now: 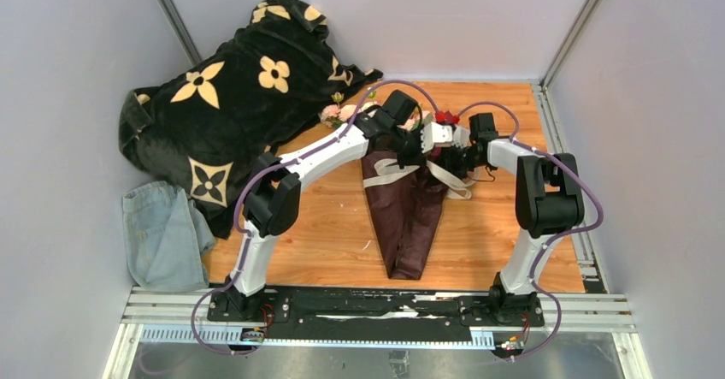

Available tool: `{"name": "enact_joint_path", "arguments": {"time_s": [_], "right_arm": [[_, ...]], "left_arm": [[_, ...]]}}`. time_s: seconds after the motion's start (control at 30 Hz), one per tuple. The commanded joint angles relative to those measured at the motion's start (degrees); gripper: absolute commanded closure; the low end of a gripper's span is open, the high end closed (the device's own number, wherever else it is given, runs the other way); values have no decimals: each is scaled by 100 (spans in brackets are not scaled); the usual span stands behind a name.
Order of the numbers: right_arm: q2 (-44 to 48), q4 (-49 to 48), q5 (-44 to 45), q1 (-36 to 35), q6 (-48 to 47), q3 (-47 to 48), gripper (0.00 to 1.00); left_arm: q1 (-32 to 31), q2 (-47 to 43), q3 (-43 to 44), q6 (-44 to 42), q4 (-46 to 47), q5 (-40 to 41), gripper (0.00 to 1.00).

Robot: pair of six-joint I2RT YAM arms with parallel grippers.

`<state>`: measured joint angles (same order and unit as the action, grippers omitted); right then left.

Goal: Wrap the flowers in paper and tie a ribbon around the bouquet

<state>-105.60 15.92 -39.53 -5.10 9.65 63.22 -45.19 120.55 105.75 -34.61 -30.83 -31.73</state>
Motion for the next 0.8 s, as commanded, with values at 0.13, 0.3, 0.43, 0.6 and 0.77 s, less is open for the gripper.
{"name": "enact_joint_path", "arguments": {"time_s": [0.13, 0.3, 0.43, 0.6, 0.77], "right_arm": [[504, 1160, 197, 314, -592, 751, 78], [958, 1299, 528, 844, -341, 921, 74], [1185, 1335, 1402, 1192, -81, 697, 70], [871, 1856, 2385, 1329, -3, 553, 66], [356, 1889, 2629, 1433, 194, 545, 63]], "left_arm": [[203, 147, -189, 311, 423, -26, 100], [203, 167, -422, 204, 587, 63, 100], [203, 322, -537, 122, 714, 83, 100], [203, 405, -473, 192, 740, 80, 100], [202, 352, -483, 171, 696, 31, 100]]}}
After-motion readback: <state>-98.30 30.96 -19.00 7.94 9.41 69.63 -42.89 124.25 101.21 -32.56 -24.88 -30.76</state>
